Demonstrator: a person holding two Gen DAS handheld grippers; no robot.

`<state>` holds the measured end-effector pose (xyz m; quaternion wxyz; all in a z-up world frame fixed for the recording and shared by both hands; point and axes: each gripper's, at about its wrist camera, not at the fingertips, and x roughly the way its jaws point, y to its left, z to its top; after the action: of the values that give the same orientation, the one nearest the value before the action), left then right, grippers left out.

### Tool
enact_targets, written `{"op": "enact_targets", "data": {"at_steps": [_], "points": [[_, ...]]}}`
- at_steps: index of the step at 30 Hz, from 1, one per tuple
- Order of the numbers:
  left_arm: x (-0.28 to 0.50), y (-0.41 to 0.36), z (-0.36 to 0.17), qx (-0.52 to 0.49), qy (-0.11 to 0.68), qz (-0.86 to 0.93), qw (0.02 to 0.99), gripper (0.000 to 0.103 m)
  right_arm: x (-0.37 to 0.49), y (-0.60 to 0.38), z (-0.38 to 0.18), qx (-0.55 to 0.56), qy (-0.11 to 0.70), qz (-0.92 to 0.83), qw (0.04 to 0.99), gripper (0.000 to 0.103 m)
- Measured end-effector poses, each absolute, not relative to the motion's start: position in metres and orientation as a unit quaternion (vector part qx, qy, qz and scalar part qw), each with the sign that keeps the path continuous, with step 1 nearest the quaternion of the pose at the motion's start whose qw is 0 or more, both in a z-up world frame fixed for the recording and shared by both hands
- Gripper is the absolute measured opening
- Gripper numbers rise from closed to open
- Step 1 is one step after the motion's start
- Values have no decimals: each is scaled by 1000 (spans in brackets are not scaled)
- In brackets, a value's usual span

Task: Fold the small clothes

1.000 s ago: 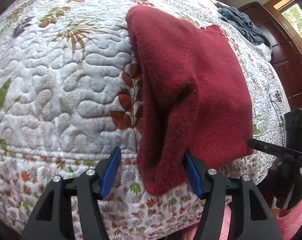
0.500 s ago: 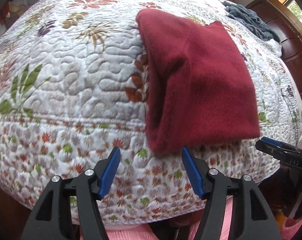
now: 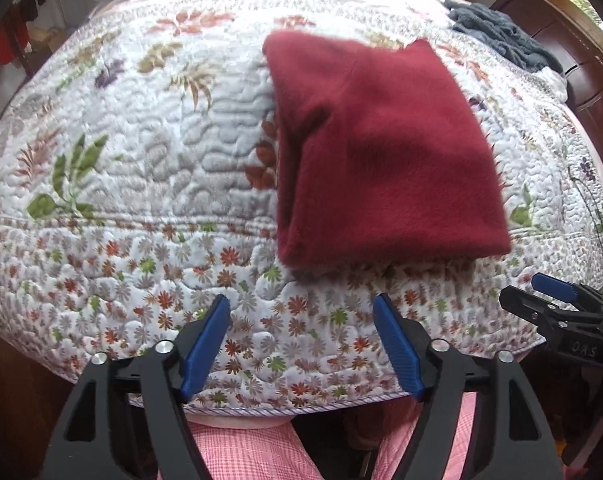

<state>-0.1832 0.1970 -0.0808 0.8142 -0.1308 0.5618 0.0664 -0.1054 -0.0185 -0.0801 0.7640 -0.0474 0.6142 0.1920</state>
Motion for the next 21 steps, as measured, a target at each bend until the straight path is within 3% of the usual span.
{"op": "enact_targets", "data": {"at_steps": [14, 21], "points": [[-189, 183, -28, -92, 530, 84, 839, 90, -110, -20, -21, -71, 581, 167, 794, 95], [-193, 180, -15, -87, 521, 100, 843, 90, -115, -23, -10, -73, 576, 155, 799, 96]]}}
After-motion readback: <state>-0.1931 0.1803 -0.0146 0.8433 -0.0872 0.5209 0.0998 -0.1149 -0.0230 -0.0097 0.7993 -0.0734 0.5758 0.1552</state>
